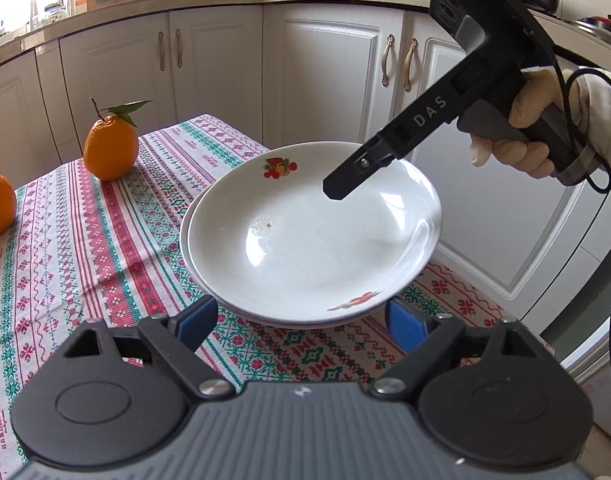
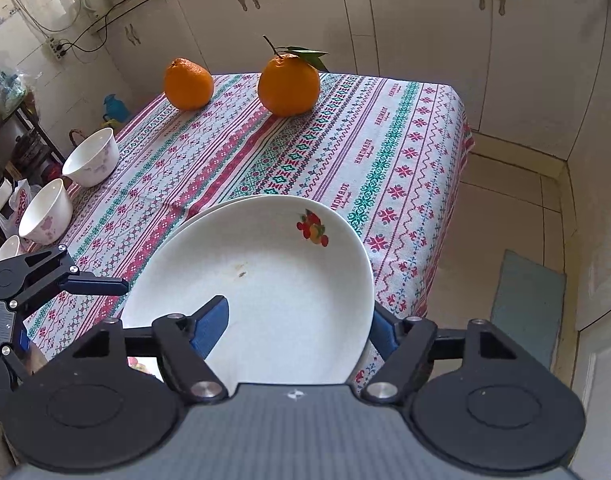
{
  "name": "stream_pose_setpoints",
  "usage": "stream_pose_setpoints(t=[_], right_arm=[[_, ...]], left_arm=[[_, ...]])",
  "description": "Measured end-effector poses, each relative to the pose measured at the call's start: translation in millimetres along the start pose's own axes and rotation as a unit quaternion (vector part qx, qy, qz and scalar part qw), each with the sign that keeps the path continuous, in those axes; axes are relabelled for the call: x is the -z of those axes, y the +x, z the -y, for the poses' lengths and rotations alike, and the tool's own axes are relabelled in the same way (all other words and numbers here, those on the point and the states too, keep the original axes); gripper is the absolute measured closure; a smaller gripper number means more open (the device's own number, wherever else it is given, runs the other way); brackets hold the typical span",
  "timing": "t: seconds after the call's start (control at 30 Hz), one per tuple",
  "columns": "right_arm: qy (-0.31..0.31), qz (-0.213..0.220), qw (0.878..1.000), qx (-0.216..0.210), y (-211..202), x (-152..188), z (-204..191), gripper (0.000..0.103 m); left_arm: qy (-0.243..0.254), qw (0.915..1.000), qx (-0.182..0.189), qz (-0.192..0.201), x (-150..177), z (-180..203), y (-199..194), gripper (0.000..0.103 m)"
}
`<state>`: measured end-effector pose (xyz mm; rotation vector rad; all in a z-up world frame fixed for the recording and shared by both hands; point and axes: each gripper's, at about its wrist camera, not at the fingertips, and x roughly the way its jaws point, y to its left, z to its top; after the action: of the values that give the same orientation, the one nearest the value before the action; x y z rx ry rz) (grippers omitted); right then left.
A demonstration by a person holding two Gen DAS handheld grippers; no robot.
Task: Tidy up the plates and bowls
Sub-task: 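Open the right tool and withdraw it from the plate stack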
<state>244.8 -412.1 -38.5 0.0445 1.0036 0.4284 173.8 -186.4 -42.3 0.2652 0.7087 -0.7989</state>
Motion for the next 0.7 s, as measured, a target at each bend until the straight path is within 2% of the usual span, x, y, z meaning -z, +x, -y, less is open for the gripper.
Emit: stream_pose_setpoints(t=[0.37, 0.6, 0.7], right_arm=[[0.000, -0.010, 0.999, 0.036, -1, 13, -9, 0.019], [-0.051, 0.020, 0.997, 0.054, -17, 14, -60, 0.000], [-0.078, 0.039, 0.995, 0.053, -22, 12, -90, 0.000]], left_arm=[[0.006, 0.9999, -0.003, 0.015, 4, 2, -11, 0.012], [-0.002, 0.9991, -0.020, 0.037, 11, -7, -39, 0.006], [-0.008, 0.9978, -0.042, 0.050, 18, -17, -63, 0.004]])
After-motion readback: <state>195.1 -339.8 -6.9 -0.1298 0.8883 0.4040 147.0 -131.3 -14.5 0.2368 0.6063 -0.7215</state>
